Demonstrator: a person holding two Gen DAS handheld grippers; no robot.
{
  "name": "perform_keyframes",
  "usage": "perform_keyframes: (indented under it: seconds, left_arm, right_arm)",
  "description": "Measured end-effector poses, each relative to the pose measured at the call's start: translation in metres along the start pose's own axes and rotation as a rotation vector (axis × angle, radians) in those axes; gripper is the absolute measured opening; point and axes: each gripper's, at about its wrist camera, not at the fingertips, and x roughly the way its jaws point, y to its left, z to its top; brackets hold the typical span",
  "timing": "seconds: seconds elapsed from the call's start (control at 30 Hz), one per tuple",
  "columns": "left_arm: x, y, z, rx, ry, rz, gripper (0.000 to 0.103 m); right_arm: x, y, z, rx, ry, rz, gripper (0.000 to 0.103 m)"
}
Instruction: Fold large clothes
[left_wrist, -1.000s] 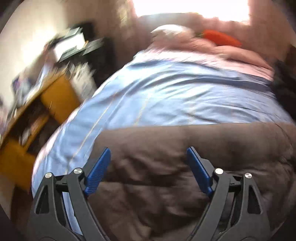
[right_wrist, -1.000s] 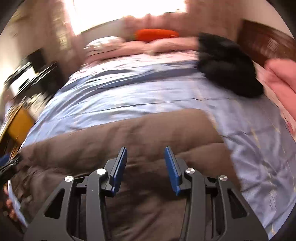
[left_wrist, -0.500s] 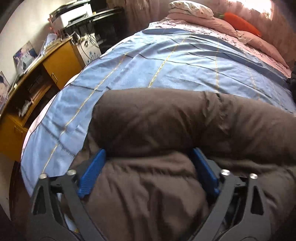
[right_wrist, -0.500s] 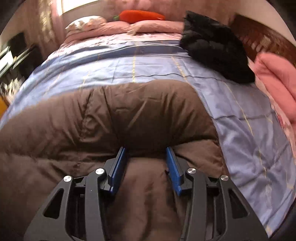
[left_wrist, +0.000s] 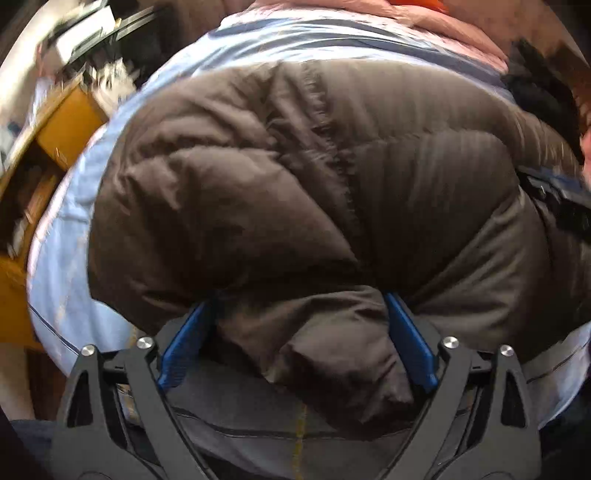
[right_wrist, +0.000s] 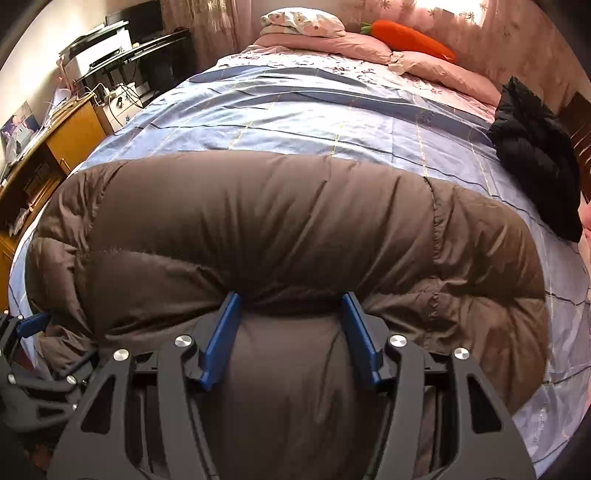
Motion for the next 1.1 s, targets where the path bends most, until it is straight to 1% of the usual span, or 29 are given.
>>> perform_keyframes:
  seconds: [0.07,0.1,0.13,0.17,0.2,0.23,0.27,0.3,0.33,0.37,0.4,0.43,0.5,0.53,0.57,0.6,0.63,0.7,0.73,0.77,0.8,0.83,0.87,0.9,0.97,1.03,1.07,1.1]
  left_arm:
    - [-0.012,0.007,-0.003,-0.049,-0.034,-0.038,0.091]
    - [-0.022,0.006,-0.004,-0.044,-0.072,-0.044,0.090]
    - [-0.030,0.003,-0.005,-0.026,-0.115,-0.042,0.090]
    - [-0.036,0.000,-0.006,-0.008,-0.147,-0.040,0.090]
    - [-0.044,-0.007,-0.008,0.025,-0.186,-0.037,0.090]
    - [-0.047,-0.013,-0.009,0.055,-0.199,-0.035,0.090]
    - [-0.046,-0.020,-0.010,0.091,-0.193,-0.032,0.090]
    - [-0.040,-0.030,-0.014,0.137,-0.166,-0.018,0.090]
    - [-0.035,-0.037,-0.016,0.161,-0.152,0.002,0.090]
    - [-0.032,-0.042,-0.018,0.175,-0.145,0.024,0.090]
    - [-0.028,-0.046,-0.018,0.185,-0.130,0.038,0.091]
    - [-0.023,-0.047,-0.016,0.186,-0.110,0.041,0.091]
    - [-0.012,-0.048,-0.012,0.181,-0.073,0.047,0.093]
    - [-0.012,-0.050,-0.011,0.178,-0.072,0.052,0.093]
    - [-0.017,-0.050,-0.010,0.172,-0.092,0.051,0.090]
    - [-0.024,-0.051,-0.011,0.172,-0.118,0.040,0.085]
    - [-0.033,-0.052,-0.012,0.177,-0.159,0.023,0.085]
    - [-0.043,-0.056,-0.013,0.198,-0.219,0.007,0.086]
    - [-0.042,-0.058,-0.016,0.216,-0.216,0.019,0.086]
    - [-0.031,-0.062,-0.017,0.240,-0.171,0.052,0.087]
    - [-0.021,-0.064,-0.017,0.243,-0.137,0.059,0.087]
    - [-0.016,-0.064,-0.015,0.230,-0.113,0.047,0.089]
    - [-0.014,-0.061,-0.014,0.209,-0.097,0.031,0.090]
    - [-0.016,-0.056,-0.011,0.181,-0.102,0.005,0.090]
    - [-0.030,-0.047,-0.008,0.142,-0.149,-0.032,0.088]
    - [-0.055,-0.038,-0.002,0.104,-0.254,-0.056,0.088]
    - [-0.067,-0.034,-0.001,0.092,-0.293,-0.061,0.088]
    - [-0.083,-0.029,0.003,0.075,-0.342,-0.072,0.089]
  right_arm:
    - [-0.014,-0.014,0.002,0.074,-0.001,0.037,0.058]
    - [-0.025,-0.021,0.000,0.106,-0.015,0.038,0.058]
    - [-0.037,-0.027,-0.003,0.131,-0.040,0.025,0.058]
    - [-0.051,-0.035,-0.010,0.155,-0.069,-0.006,0.058]
    - [-0.059,-0.040,-0.019,0.172,-0.076,-0.035,0.058]
    - [-0.065,-0.047,-0.027,0.192,-0.074,-0.056,0.058]
    - [-0.067,-0.055,-0.040,0.228,-0.049,-0.064,0.058]
    - [-0.065,-0.059,-0.047,0.247,-0.024,-0.059,0.058]
    - [-0.058,-0.062,-0.056,0.263,0.018,-0.047,0.058]
    - [-0.047,-0.062,-0.065,0.264,0.068,-0.039,0.058]
    - [-0.036,-0.060,-0.071,0.245,0.103,-0.051,0.058]
    - [-0.024,-0.054,-0.075,0.199,0.128,-0.069,0.058]
    - [-0.015,-0.051,-0.076,0.174,0.133,-0.081,0.060]
    - [-0.012,-0.052,-0.076,0.189,0.139,-0.075,0.060]
    - [-0.014,-0.054,-0.075,0.210,0.143,-0.071,0.060]
    - [-0.017,-0.055,-0.072,0.226,0.136,-0.069,0.060]
    - [-0.025,-0.056,-0.070,0.239,0.109,-0.063,0.060]
    - [-0.043,-0.053,-0.064,0.231,0.017,-0.037,0.060]
    - [-0.046,-0.051,-0.062,0.216,-0.007,-0.044,0.060]
    - [-0.043,-0.050,-0.061,0.203,0.000,-0.069,0.060]
    - [-0.034,-0.051,-0.061,0.200,0.038,-0.085,0.061]
    - [-0.021,-0.053,-0.064,0.205,0.090,-0.083,0.063]
    - [-0.011,-0.056,-0.070,0.235,0.110,-0.063,0.064]
    - [-0.011,-0.057,-0.071,0.259,0.101,-0.057,0.064]
    - [-0.022,-0.058,-0.067,0.279,0.055,-0.053,0.064]
    - [-0.047,-0.057,-0.065,0.301,-0.062,0.005,0.064]
    - [-0.063,-0.055,-0.061,0.308,-0.125,0.030,0.065]
    - [-0.072,-0.054,-0.057,0.314,-0.150,0.032,0.067]
